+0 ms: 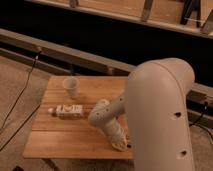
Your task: Push the eraser across the table
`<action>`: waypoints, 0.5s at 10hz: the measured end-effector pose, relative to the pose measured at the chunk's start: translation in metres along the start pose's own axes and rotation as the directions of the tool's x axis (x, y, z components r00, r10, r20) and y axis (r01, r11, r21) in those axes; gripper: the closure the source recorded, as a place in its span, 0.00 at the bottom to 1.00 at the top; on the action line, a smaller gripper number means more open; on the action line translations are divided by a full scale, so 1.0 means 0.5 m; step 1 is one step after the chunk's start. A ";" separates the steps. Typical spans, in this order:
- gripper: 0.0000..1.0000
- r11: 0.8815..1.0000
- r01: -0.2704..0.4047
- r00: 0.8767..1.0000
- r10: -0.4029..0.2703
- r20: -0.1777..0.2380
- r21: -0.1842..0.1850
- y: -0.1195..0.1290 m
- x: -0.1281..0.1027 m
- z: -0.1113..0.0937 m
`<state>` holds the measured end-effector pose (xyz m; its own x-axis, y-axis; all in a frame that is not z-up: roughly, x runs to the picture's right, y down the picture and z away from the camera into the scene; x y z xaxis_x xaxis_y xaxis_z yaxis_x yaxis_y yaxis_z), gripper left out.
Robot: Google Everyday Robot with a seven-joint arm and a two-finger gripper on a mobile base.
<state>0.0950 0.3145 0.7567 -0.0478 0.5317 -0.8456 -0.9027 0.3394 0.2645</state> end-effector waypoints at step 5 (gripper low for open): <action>1.00 1.000 -0.018 1.000 0.018 0.009 -0.021 -0.002 0.009 -0.017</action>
<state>0.0923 0.3102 0.7485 -0.0607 0.5447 -0.8364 -0.9104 0.3134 0.2701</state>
